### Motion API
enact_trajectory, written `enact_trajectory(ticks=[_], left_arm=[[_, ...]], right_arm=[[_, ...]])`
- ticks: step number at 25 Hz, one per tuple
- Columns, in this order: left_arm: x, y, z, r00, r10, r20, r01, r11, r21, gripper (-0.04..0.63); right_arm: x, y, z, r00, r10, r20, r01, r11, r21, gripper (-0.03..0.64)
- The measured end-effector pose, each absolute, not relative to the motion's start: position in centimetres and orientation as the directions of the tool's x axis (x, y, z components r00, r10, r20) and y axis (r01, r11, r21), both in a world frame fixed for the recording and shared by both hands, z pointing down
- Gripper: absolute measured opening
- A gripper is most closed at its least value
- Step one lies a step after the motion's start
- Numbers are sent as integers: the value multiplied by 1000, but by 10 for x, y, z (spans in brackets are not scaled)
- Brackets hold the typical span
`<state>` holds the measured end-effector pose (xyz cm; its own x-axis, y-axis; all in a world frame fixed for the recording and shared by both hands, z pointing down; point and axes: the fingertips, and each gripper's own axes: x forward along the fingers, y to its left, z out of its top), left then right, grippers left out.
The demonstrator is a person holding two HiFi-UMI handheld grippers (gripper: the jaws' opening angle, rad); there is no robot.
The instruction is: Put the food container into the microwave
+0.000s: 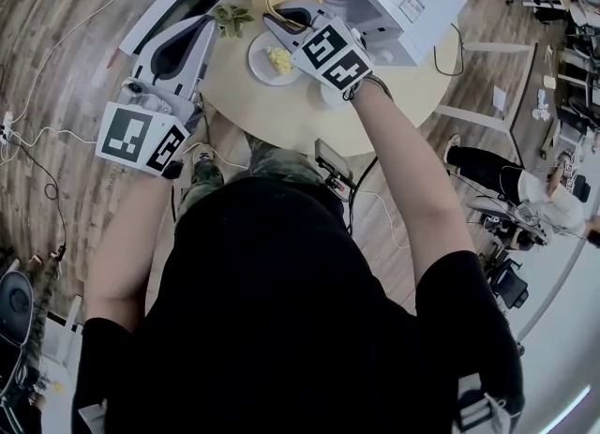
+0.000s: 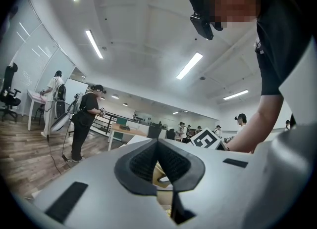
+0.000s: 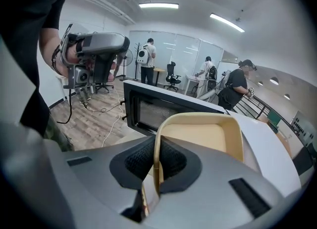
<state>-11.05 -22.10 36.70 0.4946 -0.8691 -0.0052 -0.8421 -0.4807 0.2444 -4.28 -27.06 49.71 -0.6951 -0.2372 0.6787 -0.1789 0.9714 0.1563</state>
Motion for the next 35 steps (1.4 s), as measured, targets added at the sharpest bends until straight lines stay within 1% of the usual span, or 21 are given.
enact_trajectory(ticks=[9,17,27,35], left_arm=[[-113,-222,377,480,-877,10,-848,-460,263,18],[-115,-219,389,471,-882,27,-850,-446,280,18],[-114,-214,401,465,-884,51,-851,-430,301,18],[-120,-212,410,451,-889,79,-859,-408,310,18]], right_arm=[[-35,-282,532,-629,-193,753,-180,979,101,25],[-16,-308,564,-541,-216,813,-230,968,104,25],[-1,-330,591,-461,-236,856,-252,959,129,25],[15,-355,613,-353,-284,892,-303,936,179,25]])
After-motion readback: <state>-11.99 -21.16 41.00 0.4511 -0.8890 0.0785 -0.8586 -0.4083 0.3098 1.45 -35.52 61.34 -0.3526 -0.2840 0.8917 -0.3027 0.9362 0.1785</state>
